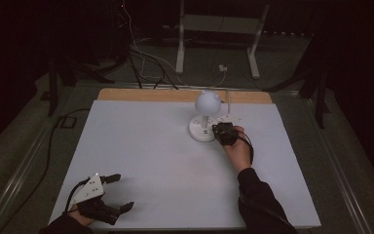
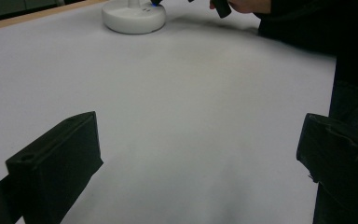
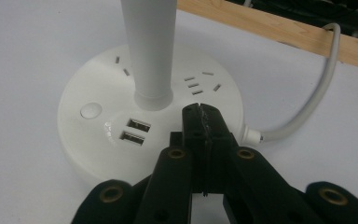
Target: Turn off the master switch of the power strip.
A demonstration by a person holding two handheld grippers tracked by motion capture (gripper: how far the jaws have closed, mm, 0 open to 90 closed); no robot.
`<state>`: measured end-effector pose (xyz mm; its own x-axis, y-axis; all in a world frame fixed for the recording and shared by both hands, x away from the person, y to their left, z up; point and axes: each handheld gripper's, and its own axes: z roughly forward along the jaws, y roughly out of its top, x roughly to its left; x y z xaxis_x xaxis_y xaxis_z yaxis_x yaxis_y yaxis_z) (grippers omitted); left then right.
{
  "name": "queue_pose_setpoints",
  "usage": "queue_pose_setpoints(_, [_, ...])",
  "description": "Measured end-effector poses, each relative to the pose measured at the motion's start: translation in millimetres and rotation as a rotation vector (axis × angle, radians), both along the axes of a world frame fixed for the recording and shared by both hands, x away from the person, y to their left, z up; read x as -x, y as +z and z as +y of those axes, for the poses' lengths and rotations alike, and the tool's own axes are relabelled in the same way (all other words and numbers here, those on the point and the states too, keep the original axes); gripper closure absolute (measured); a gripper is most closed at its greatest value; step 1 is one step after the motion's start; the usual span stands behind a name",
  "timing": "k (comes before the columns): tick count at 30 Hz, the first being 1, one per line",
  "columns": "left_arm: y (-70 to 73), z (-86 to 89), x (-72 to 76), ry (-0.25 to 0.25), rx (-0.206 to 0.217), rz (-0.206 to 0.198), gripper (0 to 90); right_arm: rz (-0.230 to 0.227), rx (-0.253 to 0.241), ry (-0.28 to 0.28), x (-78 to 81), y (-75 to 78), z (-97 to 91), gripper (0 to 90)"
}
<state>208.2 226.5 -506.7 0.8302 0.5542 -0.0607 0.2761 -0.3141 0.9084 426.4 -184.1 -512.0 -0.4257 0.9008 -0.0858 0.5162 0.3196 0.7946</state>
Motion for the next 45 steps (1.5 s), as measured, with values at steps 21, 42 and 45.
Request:
queue_pose_setpoints(21, [-0.1, 0.5, -1.1, -0.005, 0.006, 0.003, 0.3, 0.015, 0.033, 0.006, -2.6, 3.6, 3.1, 90.0])
queue_pose_setpoints(42, [0.8, 0.8, -0.4, -0.011, 0.018, -0.003, 0.3, 0.000, -0.146, 0.148, 13.7, 35.2, -5.9, 25.1])
queue_pose_setpoints(45, [1.5, 0.8, -0.3, -0.011, 0.028, -0.007, 0.2, -0.006, -0.173, 0.170, 16.8, 40.5, -7.4, 19.2])
